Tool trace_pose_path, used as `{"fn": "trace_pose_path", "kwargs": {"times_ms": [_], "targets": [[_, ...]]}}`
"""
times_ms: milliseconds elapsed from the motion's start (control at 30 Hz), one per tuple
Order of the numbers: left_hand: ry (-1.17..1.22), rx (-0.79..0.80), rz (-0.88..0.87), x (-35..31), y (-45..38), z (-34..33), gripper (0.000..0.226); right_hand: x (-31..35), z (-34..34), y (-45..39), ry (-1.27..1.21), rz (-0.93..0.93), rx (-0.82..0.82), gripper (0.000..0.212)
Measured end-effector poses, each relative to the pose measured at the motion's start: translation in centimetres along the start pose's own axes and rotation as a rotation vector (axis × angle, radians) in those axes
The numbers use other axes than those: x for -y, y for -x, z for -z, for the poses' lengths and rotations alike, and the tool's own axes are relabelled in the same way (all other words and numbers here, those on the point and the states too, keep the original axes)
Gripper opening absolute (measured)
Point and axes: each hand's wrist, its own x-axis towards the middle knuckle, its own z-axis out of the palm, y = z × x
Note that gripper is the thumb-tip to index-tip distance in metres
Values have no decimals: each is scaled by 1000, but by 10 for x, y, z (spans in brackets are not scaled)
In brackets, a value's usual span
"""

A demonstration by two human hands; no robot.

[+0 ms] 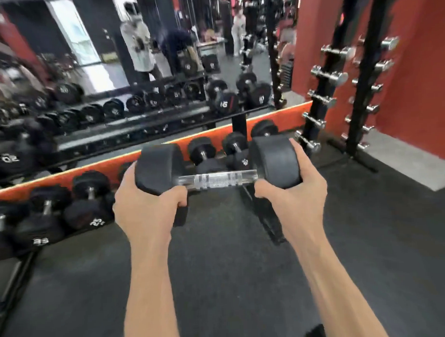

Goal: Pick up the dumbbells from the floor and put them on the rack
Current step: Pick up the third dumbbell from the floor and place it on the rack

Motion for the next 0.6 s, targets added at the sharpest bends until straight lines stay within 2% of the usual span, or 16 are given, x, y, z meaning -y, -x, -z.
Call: {"fn": "trace_pose_path", "kwargs": {"times_ms": [67,100,167,233,300,400,600], "targets": [[-73,231,-9,-38,-63,-19,59,18,-34,-49,-76,39,-24,91],[-122,230,-6,-52,-89,-25,56,27,-54,-73,-99,52,-14,91],[11,24,-120,-83,-136,-33,49,45,-92,-122,-156,75,-21,94],[113,-100,-210,-103,-173,-45,52,54,-127,-167,-174,121,-40,96],[141,-95,-260,-118,-223,-58,52,67,-165,-207,-184,142,-74,96],[154,-101,-223,-129,-302,-87,49,76,-219,-270,-188,131,-74,94],[135,-60,-149,-116,-462,-158,48,51,-342,-394,-150,104,-95,97]]}}
